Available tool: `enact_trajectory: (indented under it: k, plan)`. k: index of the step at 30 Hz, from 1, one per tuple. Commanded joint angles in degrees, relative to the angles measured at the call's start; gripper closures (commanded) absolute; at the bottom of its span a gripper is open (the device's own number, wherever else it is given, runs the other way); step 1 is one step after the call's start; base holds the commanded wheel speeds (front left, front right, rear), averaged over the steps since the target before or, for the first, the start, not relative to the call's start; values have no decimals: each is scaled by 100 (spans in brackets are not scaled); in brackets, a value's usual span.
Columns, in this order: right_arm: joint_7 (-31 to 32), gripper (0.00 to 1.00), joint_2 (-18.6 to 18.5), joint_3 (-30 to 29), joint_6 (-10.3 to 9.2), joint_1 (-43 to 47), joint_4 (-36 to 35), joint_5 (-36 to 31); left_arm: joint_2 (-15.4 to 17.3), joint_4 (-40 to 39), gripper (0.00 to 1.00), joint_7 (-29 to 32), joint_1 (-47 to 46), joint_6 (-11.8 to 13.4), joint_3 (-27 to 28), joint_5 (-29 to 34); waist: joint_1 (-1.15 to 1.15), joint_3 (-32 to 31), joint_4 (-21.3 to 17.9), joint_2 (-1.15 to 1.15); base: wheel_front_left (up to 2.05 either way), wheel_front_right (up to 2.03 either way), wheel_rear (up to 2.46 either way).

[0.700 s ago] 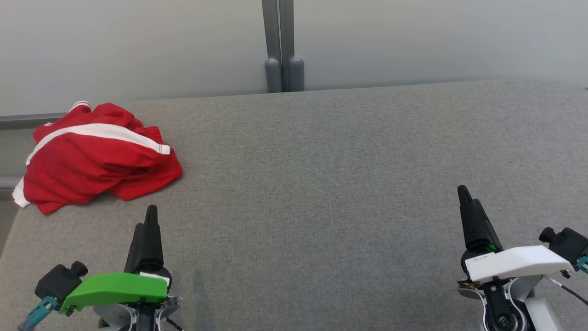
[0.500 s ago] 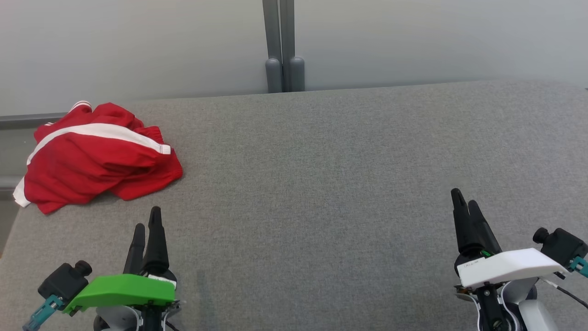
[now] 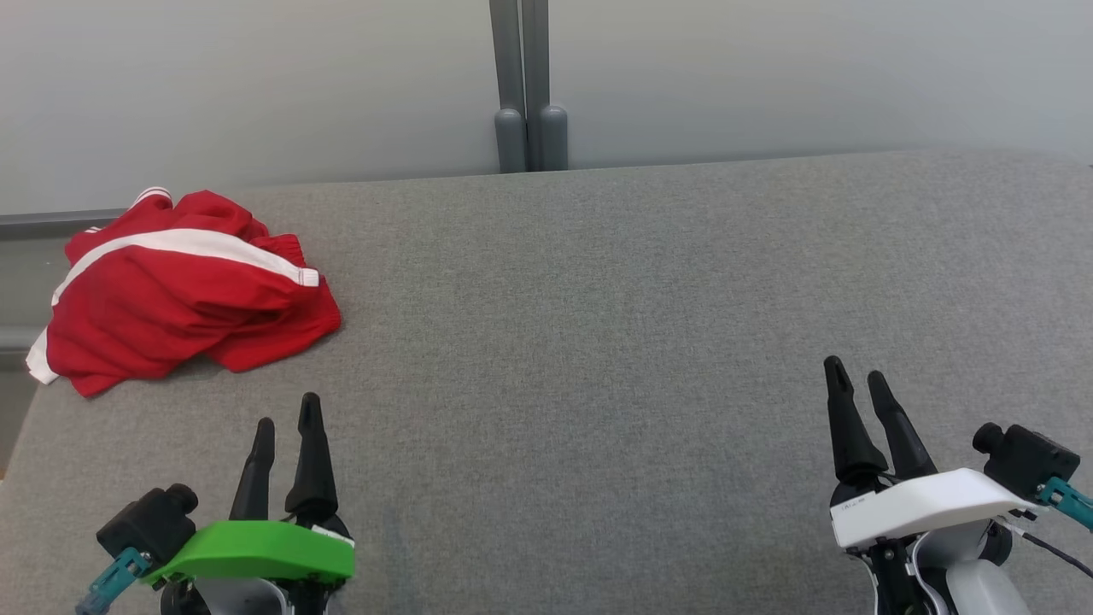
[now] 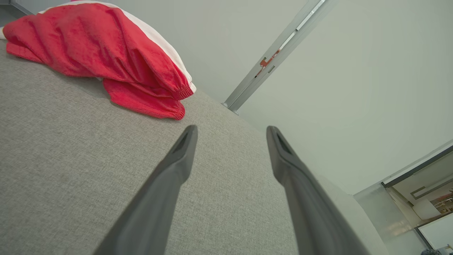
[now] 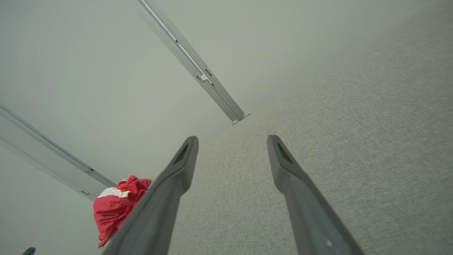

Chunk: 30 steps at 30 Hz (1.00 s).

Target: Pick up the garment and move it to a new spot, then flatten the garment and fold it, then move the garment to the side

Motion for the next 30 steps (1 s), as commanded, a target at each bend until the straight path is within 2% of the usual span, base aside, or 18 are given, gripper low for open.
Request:
enact_trajectory:
  k: [1,19,30]
  plan:
    - [-70,0,-34,13,3,9,-101,-199,43,-51,0,-65,6,3,-26,241,0,1,0,0,0,0,0]
    - [-327,0,-42,137,4,101,-99,-1550,52,-74,0,-327,128,70,-161,1554,0,2,22,0,0,0,0]
    - [-467,0,-47,206,4,152,-33,-2138,57,-101,0,-466,241,103,-195,2105,0,-19,34,0,0,0,0]
